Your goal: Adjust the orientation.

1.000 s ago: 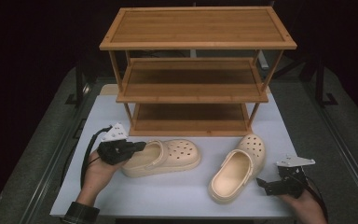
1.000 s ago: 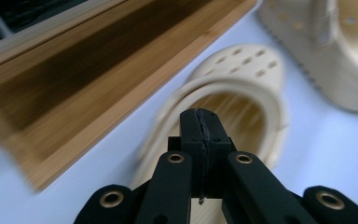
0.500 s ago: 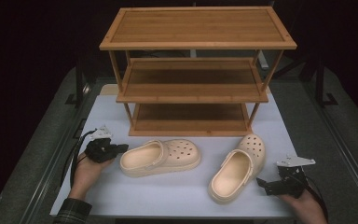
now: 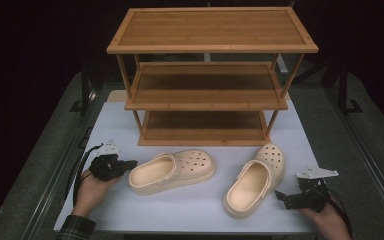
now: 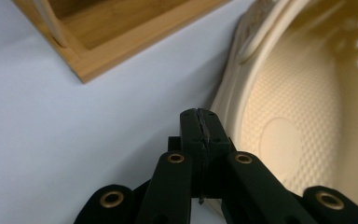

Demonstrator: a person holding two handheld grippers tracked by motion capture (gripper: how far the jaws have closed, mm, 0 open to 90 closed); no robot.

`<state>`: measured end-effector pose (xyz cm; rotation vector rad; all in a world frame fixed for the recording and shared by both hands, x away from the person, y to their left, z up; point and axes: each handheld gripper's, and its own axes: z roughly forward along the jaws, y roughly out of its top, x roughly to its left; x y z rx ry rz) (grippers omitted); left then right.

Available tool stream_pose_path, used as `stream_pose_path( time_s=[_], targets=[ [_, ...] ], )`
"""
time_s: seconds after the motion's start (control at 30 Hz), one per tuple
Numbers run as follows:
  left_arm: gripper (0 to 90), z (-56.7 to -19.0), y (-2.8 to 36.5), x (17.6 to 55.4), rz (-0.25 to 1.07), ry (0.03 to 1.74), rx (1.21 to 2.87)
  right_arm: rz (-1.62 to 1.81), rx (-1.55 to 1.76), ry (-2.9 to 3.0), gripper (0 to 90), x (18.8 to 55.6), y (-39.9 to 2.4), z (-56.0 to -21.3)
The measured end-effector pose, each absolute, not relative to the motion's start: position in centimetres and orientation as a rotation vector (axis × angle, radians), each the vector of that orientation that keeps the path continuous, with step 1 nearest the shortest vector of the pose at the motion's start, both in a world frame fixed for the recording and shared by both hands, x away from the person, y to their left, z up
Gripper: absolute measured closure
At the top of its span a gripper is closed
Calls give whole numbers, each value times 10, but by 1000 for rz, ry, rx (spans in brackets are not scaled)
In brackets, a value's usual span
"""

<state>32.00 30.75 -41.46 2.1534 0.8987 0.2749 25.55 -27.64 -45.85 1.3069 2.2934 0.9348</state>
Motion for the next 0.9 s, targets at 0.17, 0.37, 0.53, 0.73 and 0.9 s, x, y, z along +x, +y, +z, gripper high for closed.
stream_pose_path(
  time_s=[0.17, 0.37, 0.53, 0.73, 0.9],
  targets=[
    [900, -414, 305, 298, 253, 860, 2166, 933, 1308, 2294, 0, 256, -276, -458],
    [900, -413, 298, 278, 221, 822, 2158, 930, 1306, 2296, 0, 256, -276, -458],
    [900, -413, 291, 261, 191, 785, 2163, 929, 1306, 2296, 0, 256, -276, -458],
    [895, -411, 286, 249, 170, 765, 2171, 929, 1307, 2297, 0, 256, -276, -458],
    [778, -402, 286, 253, 182, 731, 2134, 929, 1306, 2297, 0, 256, -276, -458]
  ],
)
